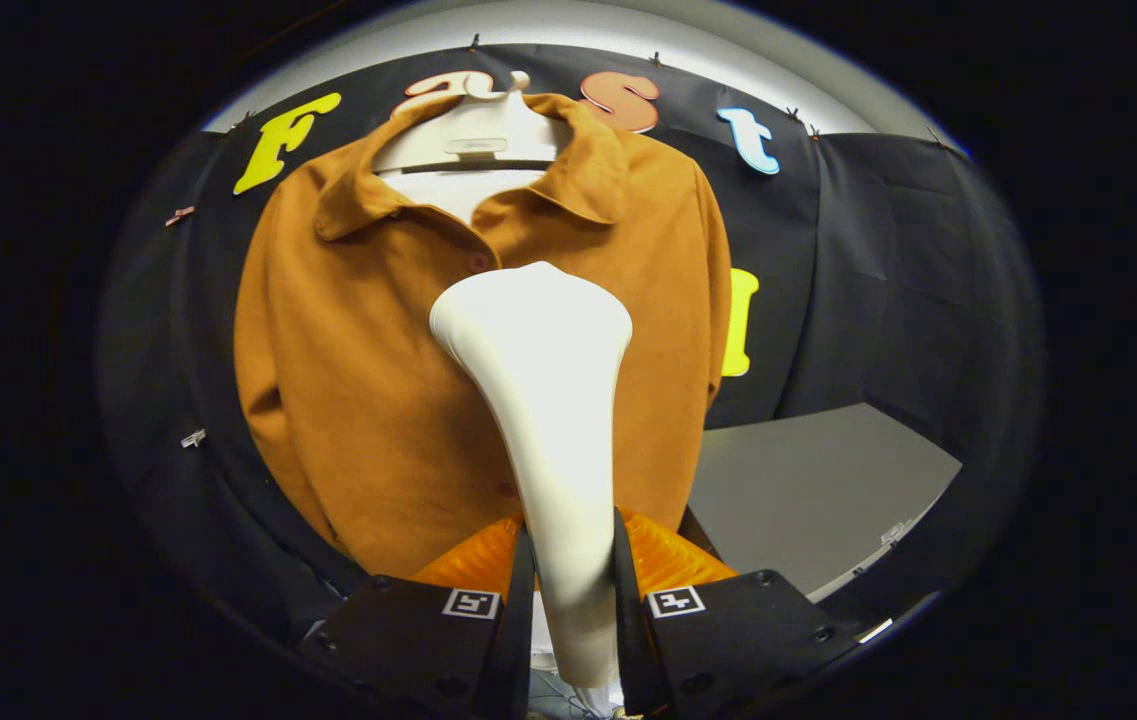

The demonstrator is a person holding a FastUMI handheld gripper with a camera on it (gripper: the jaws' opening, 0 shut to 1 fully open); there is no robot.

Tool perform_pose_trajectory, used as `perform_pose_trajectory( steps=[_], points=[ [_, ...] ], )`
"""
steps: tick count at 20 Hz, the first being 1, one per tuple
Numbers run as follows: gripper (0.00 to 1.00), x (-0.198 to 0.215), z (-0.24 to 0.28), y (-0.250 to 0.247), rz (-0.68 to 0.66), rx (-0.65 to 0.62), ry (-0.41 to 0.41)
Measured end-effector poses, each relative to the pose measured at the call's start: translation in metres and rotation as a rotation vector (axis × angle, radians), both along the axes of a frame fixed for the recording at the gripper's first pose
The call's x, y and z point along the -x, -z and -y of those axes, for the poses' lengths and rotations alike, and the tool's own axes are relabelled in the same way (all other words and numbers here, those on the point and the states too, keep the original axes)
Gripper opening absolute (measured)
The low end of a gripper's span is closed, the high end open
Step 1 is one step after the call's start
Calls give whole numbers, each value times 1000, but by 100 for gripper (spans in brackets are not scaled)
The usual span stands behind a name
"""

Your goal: Iron the clothes twice with a garment steamer, once on the left side and once on the right side.

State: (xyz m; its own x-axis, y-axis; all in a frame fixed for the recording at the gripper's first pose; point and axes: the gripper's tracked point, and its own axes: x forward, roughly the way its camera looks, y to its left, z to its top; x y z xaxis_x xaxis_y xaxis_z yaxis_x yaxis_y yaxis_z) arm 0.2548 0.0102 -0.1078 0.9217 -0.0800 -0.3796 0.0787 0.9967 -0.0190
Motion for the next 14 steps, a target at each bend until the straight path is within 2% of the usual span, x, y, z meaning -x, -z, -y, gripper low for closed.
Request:
perform_pose_trajectory(
  steps=[7, 14],
  points=[
    [39, -6, -68, 2, -4, -21, -115],
    [39, -11, -91, 62, -157, -5, -130]
  ],
)
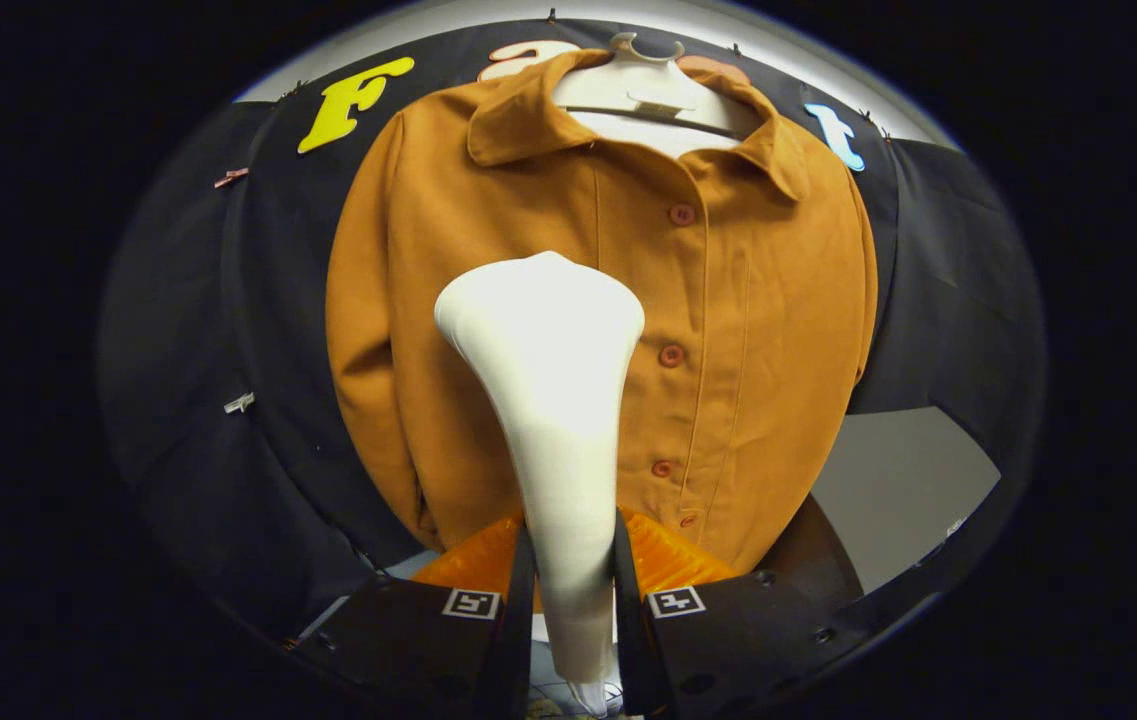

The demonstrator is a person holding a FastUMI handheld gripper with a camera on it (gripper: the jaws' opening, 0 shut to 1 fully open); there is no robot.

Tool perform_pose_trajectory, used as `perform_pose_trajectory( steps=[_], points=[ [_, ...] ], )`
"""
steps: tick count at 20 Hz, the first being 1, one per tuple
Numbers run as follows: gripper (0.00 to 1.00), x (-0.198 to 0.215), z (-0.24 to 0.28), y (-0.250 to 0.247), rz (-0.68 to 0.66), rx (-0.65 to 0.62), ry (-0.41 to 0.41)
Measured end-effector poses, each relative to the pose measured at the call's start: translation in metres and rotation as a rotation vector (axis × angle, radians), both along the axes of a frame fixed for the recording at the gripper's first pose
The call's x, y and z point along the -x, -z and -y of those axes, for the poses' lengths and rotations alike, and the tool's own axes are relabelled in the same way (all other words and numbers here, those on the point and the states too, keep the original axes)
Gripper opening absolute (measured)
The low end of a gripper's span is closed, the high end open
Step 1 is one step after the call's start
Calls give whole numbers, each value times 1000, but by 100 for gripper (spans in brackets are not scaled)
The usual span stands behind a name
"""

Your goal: Iron the clothes twice with a garment steamer, once on the left side and once on the right side.

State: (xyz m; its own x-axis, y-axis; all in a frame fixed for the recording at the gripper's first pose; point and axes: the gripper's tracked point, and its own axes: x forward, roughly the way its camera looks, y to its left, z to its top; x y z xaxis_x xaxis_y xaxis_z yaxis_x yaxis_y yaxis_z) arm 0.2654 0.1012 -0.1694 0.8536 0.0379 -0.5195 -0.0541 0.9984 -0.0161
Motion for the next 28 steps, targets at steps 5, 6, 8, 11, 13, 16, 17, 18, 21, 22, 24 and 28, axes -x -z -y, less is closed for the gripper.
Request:
perform_pose_trajectory(
  steps=[5, 6, 8, 11, 13, 16, 17, 18, 21, 22, 24, 28],
  points=[
    [39, 5, -2, 44, -114, 9, 11],
    [39, 7, -2, 52, -133, 12, 11],
    [39, 11, -3, 72, -176, 15, 7],
    [39, 20, -4, 99, -243, 15, 0],
    [39, 29, -6, 115, -284, 13, -5],
    [39, 43, -4, 141, -351, 8, -7],
    [39, 46, -1, 150, -371, 6, -4],
    [39, 50, 0, 157, -385, 8, -8],
    [39, 65, 3, 168, -418, 19, -22],
    [39, 69, 6, 170, -424, 22, -20],
    [39, 76, 16, 169, -420, 30, -14],
    [39, 76, 36, 137, -345, 24, 11]
  ],
)
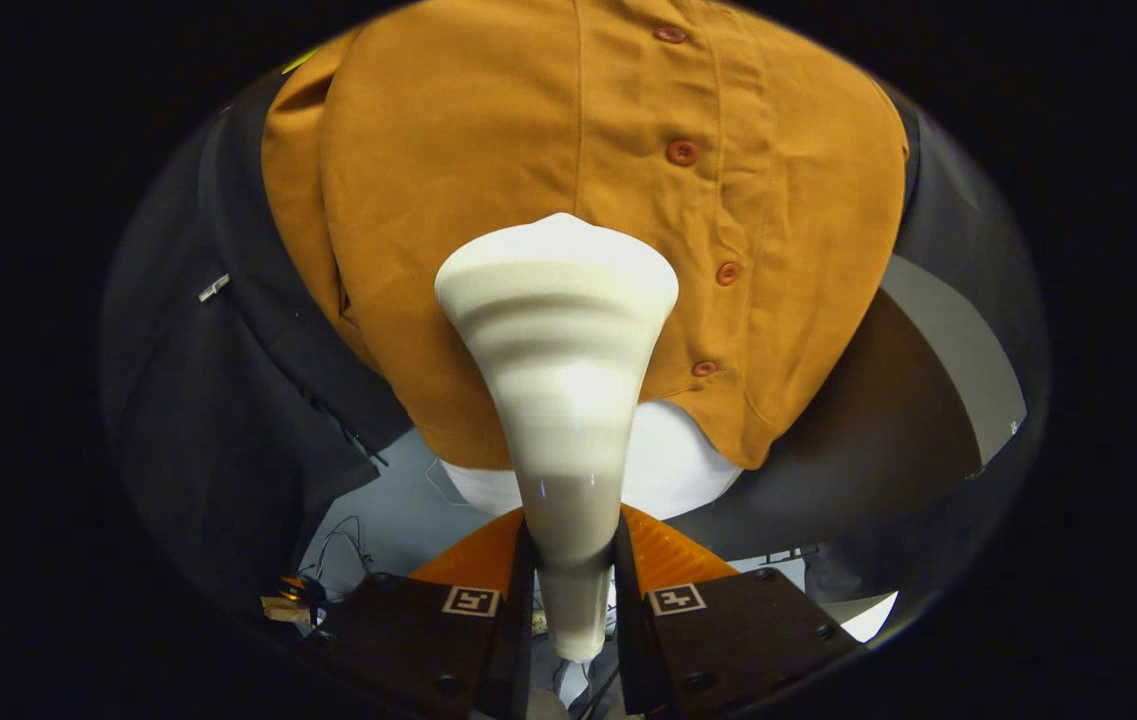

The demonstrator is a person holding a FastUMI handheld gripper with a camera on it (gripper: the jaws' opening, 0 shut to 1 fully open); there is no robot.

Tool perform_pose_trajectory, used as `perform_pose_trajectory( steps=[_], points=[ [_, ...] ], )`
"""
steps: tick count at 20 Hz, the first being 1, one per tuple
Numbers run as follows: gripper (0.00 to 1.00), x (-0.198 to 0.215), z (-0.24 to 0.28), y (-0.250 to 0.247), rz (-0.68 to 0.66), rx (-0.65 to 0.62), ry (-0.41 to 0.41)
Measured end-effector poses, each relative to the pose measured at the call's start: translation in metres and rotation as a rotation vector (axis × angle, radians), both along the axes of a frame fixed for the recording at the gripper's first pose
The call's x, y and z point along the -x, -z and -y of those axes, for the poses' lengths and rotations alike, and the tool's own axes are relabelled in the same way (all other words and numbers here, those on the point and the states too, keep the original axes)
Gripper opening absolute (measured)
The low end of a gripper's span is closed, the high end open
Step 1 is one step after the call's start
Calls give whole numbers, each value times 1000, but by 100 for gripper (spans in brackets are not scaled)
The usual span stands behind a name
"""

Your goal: Iron the clothes twice with a garment steamer, once on the left side and once on the right side.

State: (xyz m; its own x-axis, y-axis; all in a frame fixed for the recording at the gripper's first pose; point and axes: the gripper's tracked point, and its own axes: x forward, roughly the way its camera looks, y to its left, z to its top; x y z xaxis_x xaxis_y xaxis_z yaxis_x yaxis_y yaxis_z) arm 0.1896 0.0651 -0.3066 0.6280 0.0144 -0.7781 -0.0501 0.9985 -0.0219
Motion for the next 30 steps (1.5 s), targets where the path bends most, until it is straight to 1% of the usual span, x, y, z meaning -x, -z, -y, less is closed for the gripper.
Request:
perform_pose_trajectory(
  steps=[4, 8, 13, 17, 24, 30],
  points=[
    [39, -9, 28, -39, 115, 5, 39],
    [39, -17, 54, -91, 255, 10, 64],
    [39, -17, 82, -163, 442, 1, 99],
    [39, -14, 108, -203, 574, -3, 117],
    [39, 2, 127, -256, 751, 3, 110],
    [39, 7, 135, -272, 805, -2, 92]
  ],
)
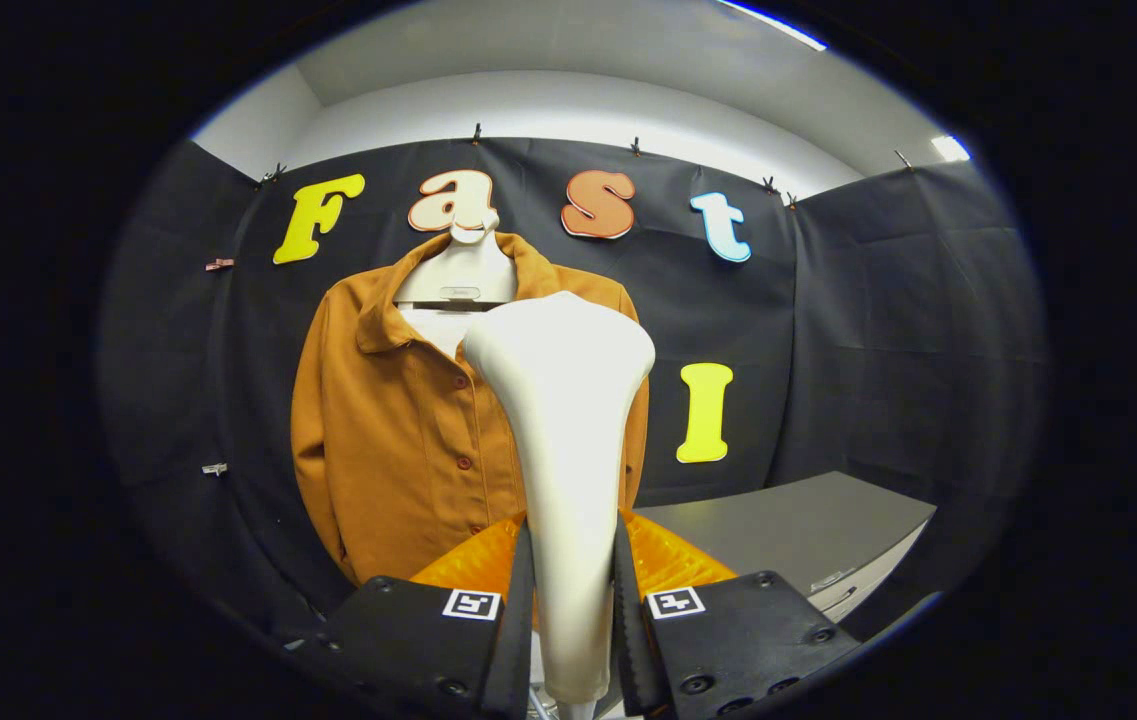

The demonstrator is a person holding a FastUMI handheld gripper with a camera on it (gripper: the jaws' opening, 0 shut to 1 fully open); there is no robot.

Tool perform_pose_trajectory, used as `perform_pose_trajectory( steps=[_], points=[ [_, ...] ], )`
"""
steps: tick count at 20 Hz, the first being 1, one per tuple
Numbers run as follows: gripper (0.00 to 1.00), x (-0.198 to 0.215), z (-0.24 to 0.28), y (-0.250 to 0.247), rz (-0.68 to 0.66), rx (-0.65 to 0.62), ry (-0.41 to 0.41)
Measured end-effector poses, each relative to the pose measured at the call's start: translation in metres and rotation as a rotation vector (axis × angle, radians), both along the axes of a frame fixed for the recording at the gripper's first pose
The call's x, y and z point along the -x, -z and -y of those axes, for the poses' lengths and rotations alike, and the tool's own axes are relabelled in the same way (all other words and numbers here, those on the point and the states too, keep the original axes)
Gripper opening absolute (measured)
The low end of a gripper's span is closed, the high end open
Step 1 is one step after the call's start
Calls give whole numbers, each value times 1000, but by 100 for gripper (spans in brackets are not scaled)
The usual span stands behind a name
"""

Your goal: Iron the clothes twice with a garment steamer, once on the left side and once on the right side.

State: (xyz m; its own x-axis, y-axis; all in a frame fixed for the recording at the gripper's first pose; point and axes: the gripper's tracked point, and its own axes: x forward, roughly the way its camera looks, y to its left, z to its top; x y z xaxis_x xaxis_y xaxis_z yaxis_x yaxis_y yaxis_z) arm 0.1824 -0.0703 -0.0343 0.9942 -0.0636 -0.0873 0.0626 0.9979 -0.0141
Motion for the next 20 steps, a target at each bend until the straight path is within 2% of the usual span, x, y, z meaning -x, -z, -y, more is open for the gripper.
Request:
perform_pose_trajectory(
  steps=[20],
  points=[
    [38, -5, 13, -24, 55, 2, -38]
  ],
)
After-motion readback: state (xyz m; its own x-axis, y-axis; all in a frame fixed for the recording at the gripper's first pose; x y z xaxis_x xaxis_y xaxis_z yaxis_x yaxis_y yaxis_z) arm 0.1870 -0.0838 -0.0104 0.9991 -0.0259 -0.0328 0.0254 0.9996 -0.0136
